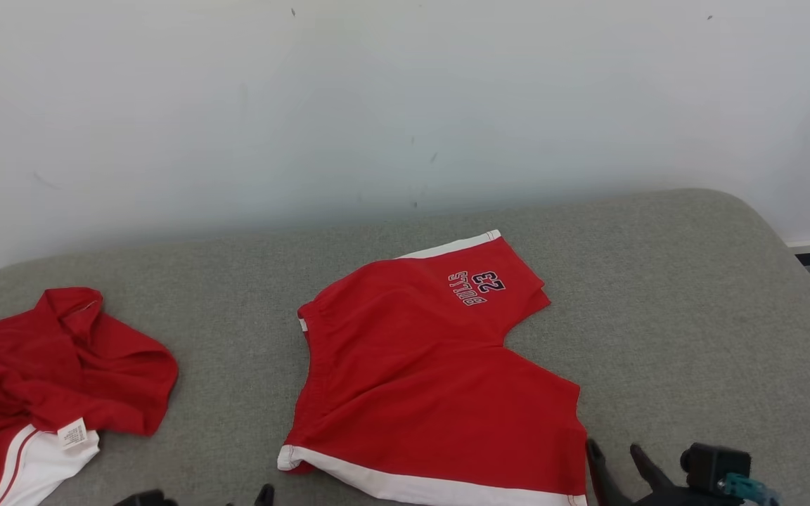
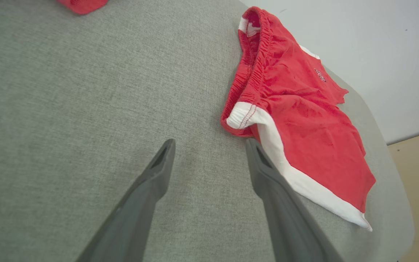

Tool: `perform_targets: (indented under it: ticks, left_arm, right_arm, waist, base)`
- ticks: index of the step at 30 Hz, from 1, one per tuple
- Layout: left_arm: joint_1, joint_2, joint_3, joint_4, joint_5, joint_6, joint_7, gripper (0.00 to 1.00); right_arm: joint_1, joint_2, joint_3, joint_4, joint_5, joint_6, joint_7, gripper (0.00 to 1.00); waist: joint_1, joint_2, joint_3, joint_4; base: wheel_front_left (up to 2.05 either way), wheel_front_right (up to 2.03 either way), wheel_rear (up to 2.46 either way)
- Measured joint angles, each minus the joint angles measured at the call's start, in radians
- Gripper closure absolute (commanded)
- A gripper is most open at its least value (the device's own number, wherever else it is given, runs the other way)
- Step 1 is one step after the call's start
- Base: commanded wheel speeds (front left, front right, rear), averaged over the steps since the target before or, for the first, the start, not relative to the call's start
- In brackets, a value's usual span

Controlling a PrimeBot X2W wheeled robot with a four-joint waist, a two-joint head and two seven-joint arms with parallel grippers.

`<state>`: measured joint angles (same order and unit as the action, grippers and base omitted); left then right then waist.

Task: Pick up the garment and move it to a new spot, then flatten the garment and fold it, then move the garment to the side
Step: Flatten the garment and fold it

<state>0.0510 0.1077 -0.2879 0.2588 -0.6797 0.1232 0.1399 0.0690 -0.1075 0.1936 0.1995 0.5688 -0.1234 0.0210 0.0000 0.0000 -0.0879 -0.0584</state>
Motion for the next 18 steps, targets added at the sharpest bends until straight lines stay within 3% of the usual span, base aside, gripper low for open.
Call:
perform_targets:
  ticks: [7, 18]
  left_arm:
    - [-0.090, -0.047, 0.034, 0.100, -0.026, 0.001, 0.092, 0.00]
    - [-0.201, -0.068, 0.096, 0.243, -0.015, 0.001, 0.132, 0.00]
  right_arm:
    - [-0.001, 0.007, 0.010, 0.081, -0.043, -0.001, 0.073, 0.00]
    - [-0.028, 0.031, 0.005, 0.130, -0.096, -0.001, 0.118, 0.00]
  waist:
    - [0.0000, 0.0000, 0.005, 0.000]
    - [0.0000, 0.0000, 0.016, -0.006]
  base:
    - [0.00, 0.00, 0.00]
    - [0.00, 0.00, 0.00]
